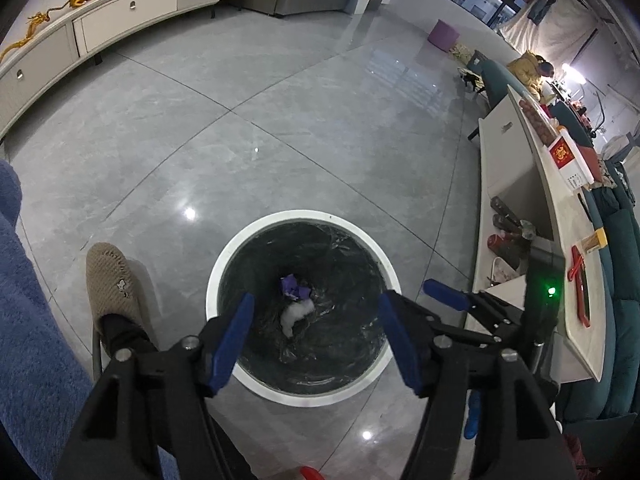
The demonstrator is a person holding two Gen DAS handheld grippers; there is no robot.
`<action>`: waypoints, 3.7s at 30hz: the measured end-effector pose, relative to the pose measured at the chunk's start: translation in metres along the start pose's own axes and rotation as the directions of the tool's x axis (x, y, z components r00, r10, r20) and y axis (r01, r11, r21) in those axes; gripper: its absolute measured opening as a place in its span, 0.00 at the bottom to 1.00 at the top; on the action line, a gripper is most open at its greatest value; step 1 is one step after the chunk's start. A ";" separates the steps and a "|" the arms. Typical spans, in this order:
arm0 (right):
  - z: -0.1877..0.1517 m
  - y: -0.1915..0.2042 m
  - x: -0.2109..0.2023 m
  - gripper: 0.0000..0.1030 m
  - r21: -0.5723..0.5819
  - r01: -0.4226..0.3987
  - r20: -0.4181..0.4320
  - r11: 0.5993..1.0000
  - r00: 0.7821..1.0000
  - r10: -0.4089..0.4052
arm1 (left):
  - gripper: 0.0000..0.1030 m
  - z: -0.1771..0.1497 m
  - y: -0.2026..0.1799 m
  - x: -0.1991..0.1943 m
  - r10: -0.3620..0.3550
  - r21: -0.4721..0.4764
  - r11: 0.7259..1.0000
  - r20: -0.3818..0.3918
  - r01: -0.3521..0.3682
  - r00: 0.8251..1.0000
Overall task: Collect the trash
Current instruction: 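Carry both items over the black bin and open both tools to drop them, then move both tools back over the trash on the blue rug, then grasp the purple plastic bag with the left tool while the right tool grasps the green paper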
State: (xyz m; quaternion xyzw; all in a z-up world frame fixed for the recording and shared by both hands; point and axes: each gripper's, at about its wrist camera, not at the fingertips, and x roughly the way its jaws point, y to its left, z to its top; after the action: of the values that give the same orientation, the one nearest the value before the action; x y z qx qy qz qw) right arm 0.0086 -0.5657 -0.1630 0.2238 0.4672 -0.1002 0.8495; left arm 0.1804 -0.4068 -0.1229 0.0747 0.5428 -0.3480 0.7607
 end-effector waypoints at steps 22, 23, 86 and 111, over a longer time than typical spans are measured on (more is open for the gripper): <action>-0.007 0.097 -0.142 0.55 -0.078 -0.012 0.294 0.997 0.955 0.035 | 0.62 -0.102 0.041 -0.196 0.200 -0.091 0.980 0.372 -0.179 0.906; -0.008 0.104 -0.147 0.55 -0.090 -0.018 0.304 0.996 0.952 0.044 | 0.62 -0.108 0.045 -0.204 0.209 -0.103 0.978 0.384 -0.184 0.899; -0.117 0.504 -0.063 0.36 -0.633 -0.502 -0.255 0.590 0.854 0.454 | 0.42 -0.347 0.291 -0.296 0.483 -0.618 0.756 0.305 -0.216 0.821; -0.115 0.438 -0.121 0.06 -0.586 -0.574 -0.192 0.572 0.784 0.590 | 0.40 -0.362 0.234 -0.340 0.543 -0.596 0.761 0.370 -0.255 0.754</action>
State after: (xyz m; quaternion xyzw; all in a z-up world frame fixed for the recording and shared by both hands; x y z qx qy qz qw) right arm 0.0230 -0.1310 0.0109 0.0734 0.3630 0.3396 0.8646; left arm -0.0137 0.0981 -0.0309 -0.1082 0.3566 -0.0204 0.9278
